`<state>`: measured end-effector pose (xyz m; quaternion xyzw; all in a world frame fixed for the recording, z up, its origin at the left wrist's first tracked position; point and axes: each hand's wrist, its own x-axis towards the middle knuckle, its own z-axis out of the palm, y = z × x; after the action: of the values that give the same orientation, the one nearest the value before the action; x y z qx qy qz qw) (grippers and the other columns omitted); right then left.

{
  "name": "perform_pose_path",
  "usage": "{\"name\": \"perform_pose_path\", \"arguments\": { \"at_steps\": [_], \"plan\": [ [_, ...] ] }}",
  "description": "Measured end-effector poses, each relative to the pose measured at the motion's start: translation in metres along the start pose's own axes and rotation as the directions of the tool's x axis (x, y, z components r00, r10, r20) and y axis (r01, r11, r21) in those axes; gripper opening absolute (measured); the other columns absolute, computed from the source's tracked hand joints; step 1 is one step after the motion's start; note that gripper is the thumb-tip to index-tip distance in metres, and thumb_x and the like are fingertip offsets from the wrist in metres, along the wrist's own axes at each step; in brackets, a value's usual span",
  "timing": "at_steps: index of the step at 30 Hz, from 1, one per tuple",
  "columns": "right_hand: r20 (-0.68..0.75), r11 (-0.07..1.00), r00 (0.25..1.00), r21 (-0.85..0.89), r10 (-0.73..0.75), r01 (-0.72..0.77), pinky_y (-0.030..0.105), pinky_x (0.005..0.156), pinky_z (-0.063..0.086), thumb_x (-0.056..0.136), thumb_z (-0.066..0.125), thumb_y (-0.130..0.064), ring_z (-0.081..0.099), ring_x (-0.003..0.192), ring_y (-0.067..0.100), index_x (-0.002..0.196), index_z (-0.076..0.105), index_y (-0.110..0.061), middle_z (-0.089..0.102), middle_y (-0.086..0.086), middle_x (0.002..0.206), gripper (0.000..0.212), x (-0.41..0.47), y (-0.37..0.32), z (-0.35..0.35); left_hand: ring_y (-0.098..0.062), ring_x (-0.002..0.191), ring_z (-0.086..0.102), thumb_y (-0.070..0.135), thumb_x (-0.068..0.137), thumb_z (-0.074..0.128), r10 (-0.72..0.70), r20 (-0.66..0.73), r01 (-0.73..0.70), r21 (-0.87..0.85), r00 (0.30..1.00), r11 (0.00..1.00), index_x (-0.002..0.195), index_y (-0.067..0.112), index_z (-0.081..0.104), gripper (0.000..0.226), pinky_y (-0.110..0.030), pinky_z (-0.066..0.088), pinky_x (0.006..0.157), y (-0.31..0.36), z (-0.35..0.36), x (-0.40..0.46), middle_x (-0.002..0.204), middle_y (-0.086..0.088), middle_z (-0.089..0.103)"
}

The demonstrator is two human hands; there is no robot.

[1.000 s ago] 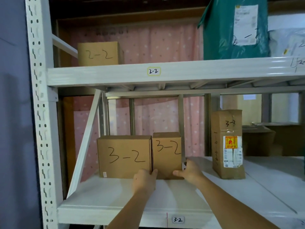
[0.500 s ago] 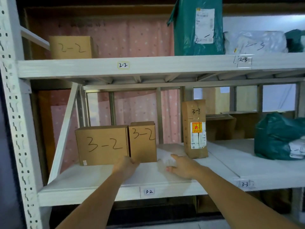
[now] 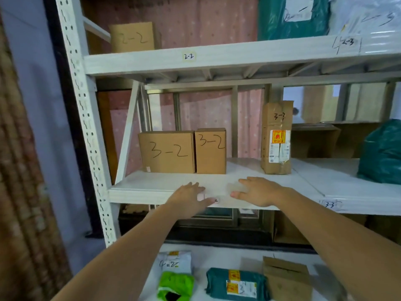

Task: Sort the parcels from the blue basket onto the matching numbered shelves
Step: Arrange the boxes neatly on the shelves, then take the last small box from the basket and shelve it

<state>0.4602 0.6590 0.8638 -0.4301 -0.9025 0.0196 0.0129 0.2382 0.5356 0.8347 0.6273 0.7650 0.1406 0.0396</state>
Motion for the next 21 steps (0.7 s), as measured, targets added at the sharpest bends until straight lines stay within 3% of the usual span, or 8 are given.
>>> {"name": "perform_pose_path", "arguments": {
  "at_steps": [6, 10, 13, 16, 21],
  "plan": [
    [-0.065, 0.995, 0.994, -0.05, -0.087, 0.083, 0.046, 0.122, 0.016, 0.091, 0.03, -0.079, 0.012, 0.154, 0.027, 0.16, 0.02, -0.032, 0.013, 0.002, 0.168, 0.083, -0.026, -0.049, 0.014, -0.024, 0.157, 0.005, 0.07, 0.098, 0.036, -0.016, 0.035, 0.013, 0.097, 0.999, 0.995, 0.162, 0.025, 0.018, 0.08, -0.044, 0.007, 0.127, -0.026, -0.002, -0.06, 0.17, -0.003, 0.009],
    [-0.11, 0.982, 0.976, -0.001, -0.187, 0.188, 0.043, 0.123, 0.012, 0.093, 0.033, -0.076, 0.007, 0.155, 0.024, 0.159, 0.024, -0.028, 0.011, 0.002, 0.169, 0.082, -0.038, -0.104, 0.028, -0.025, 0.156, 0.011, 0.068, 0.097, 0.043, -0.089, 0.01, 0.088, 0.047, 0.996, 0.995, 0.162, 0.025, 0.018, 0.082, -0.045, 0.014, 0.125, -0.068, -0.007, -0.119, 0.17, -0.003, 0.015],
    [-0.084, 0.952, 0.95, 0.026, -0.301, 0.304, 0.043, 0.122, 0.017, 0.096, 0.036, -0.071, 0.012, 0.154, 0.024, 0.158, 0.027, -0.027, 0.018, 0.003, 0.167, 0.077, -0.051, -0.16, 0.046, -0.023, 0.157, 0.008, 0.068, 0.098, 0.041, -0.193, 0.038, 0.191, 0.048, 0.98, 0.98, 0.164, 0.023, 0.007, 0.087, -0.042, 0.014, 0.125, -0.107, -0.009, -0.177, 0.171, 0.0, 0.008],
    [-0.042, 0.903, 0.903, 0.004, -0.428, 0.429, 0.045, 0.12, 0.025, 0.091, 0.03, -0.079, 0.017, 0.151, 0.024, 0.158, 0.029, -0.027, 0.022, 0.003, 0.165, 0.085, -0.065, -0.225, 0.072, -0.024, 0.157, 0.009, 0.075, 0.094, 0.04, -0.35, 0.075, 0.345, 0.066, 0.934, 0.936, 0.163, 0.023, 0.005, 0.093, -0.044, 0.016, 0.125, -0.148, -0.008, -0.243, 0.171, 0.001, 0.007],
    [0.148, 0.825, 0.814, 0.017, -0.561, 0.565, 0.044, 0.125, 0.014, 0.092, 0.035, -0.077, 0.008, 0.155, 0.025, 0.161, 0.019, -0.026, 0.013, 0.003, 0.168, 0.087, -0.101, -0.335, 0.14, -0.024, 0.156, 0.014, 0.078, 0.092, 0.04, -0.557, 0.095, 0.555, 0.051, 0.825, 0.83, 0.163, 0.02, 0.011, 0.097, -0.04, 0.017, 0.124, -0.207, 0.004, -0.367, 0.17, -0.001, 0.01]
  ]
}}
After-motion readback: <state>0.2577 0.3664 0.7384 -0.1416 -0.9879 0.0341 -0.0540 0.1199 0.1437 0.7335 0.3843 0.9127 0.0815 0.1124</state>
